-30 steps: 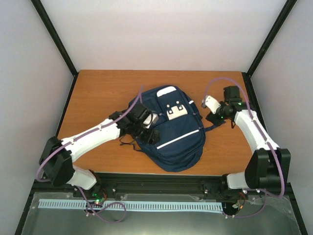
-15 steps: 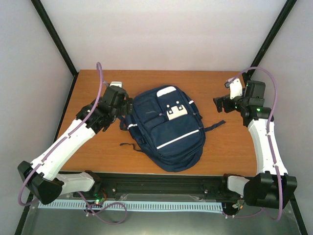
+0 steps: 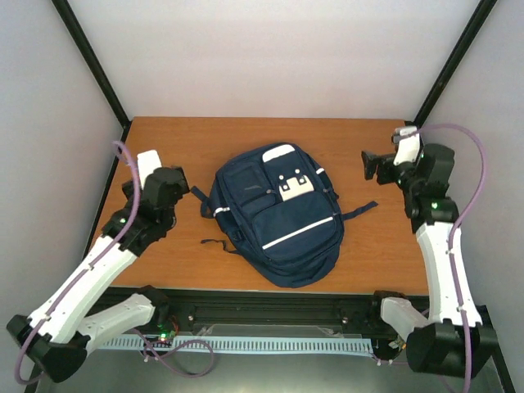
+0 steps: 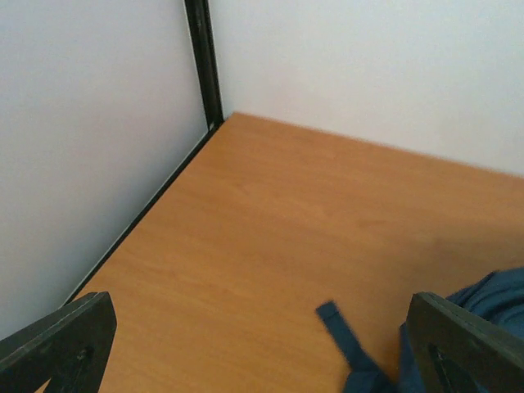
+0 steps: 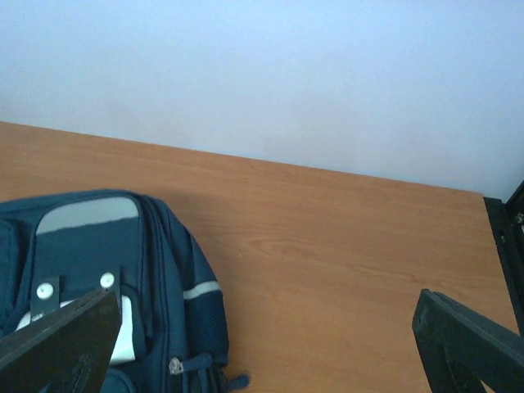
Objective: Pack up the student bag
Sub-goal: Reset both arms
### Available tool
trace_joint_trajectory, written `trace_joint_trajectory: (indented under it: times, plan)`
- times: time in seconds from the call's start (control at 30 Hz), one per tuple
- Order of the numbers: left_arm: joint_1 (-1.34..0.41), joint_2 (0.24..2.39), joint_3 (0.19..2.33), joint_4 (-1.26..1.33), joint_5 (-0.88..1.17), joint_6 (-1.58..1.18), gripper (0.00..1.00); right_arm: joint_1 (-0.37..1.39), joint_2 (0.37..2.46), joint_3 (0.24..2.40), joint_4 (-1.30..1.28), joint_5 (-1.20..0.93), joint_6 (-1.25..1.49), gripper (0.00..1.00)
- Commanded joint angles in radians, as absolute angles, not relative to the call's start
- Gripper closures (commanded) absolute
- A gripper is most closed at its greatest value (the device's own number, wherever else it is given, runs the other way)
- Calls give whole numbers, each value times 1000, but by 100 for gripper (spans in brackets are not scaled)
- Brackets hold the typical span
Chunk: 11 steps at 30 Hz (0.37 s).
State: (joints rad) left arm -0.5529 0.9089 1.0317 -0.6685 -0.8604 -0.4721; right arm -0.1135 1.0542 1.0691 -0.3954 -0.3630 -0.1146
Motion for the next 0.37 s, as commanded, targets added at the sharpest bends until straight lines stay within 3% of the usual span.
trace_joint_trajectory:
  times: [0.0, 0.33]
  plan:
    - [-545, 940, 952, -621, -896, -503, 0, -120, 947, 879, -201, -354, -107, 0]
    - [-545, 960, 974, -634, -832, -436, 0, -120, 927, 862, -204, -415, -118, 0]
